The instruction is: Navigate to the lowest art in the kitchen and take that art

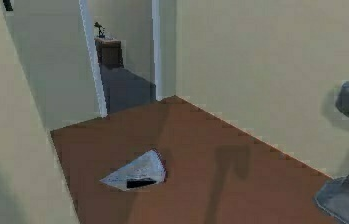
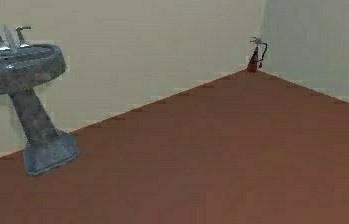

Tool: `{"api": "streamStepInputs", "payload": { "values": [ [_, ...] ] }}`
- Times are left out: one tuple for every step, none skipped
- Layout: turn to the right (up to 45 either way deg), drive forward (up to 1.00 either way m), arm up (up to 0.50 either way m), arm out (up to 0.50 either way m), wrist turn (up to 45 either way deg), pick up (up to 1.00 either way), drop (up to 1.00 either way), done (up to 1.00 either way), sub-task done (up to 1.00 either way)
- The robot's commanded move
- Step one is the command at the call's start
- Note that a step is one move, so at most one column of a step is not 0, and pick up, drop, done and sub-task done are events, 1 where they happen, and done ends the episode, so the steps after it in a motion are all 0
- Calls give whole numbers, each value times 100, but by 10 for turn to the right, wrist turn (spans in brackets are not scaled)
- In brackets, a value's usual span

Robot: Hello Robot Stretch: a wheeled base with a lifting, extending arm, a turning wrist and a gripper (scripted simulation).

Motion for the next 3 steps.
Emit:
{"api": "streamStepInputs", "payload": {
  "values": [
    [-30, 0, 0, 0, 0, 0, 0, 0, 0],
    [0, 40, 0, 0, 0, 0, 0, 0, 0],
    [0, 80, 0, 0, 0, 0, 0, 0, 0]
  ]
}}
